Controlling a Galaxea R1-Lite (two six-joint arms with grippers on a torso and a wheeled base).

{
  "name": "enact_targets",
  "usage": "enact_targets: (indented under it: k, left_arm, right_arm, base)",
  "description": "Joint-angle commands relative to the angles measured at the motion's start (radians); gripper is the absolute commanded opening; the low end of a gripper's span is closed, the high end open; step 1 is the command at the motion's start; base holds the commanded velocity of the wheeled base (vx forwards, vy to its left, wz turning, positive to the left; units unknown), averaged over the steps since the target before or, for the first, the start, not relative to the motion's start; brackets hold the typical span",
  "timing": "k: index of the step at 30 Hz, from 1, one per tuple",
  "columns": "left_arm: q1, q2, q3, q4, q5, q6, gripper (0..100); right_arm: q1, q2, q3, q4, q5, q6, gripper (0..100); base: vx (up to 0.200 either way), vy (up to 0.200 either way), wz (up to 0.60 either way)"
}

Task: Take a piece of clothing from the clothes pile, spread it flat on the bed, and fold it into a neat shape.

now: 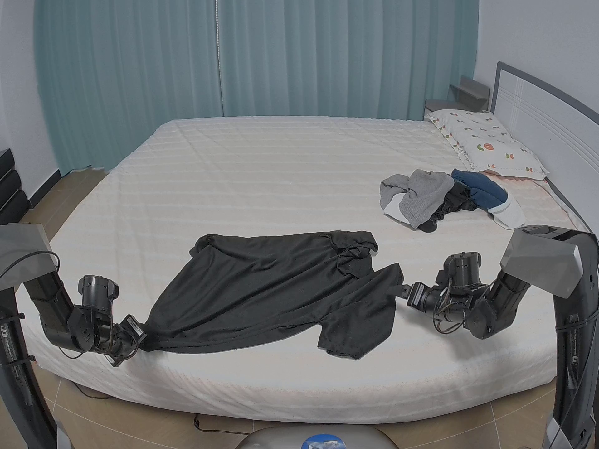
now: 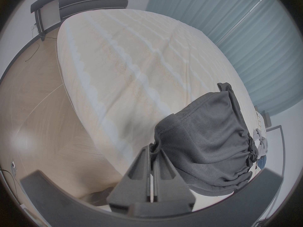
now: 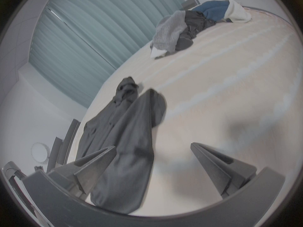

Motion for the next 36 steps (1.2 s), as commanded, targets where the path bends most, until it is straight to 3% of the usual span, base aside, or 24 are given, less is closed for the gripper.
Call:
enact_targets:
  k: [1, 13, 24, 25, 36]
  left_arm:
    - [0.001, 0.002, 0.011, -0.017, -0.001, 0.001, 0]
    - [0.001, 0.002, 0.024, -0.034, -0.003, 0.001, 0]
    - [0.001, 0.002, 0.022, -0.036, -0.003, 0.002, 0]
    - [0.001, 0.002, 0.022, -0.036, -0.003, 0.002, 0]
    - [-0.001, -0.006, 0.037, -0.036, 0.0, 0.008, 0]
  right_arm:
    - [0.04, -0.106, 0.162, -0.003, 0.027, 0.001, 100]
    - [0.152, -0.077, 0.173, -0.003, 0.019, 0.012, 100]
    - [0.161, -0.042, 0.123, 0.007, 0.009, 0.007, 100]
    - [0.161, -0.042, 0.123, 0.007, 0.009, 0.007, 0]
    - [0.118, -0.211, 0.264, 0.104, 0.003, -0.007, 0]
  base:
    - [0.0, 0.0, 0.0]
    - [0.0, 0.0, 0.0]
    - [0.0, 0.0, 0.0]
    - [0.0, 0.0, 0.0]
    - [0.0, 0.0, 0.0]
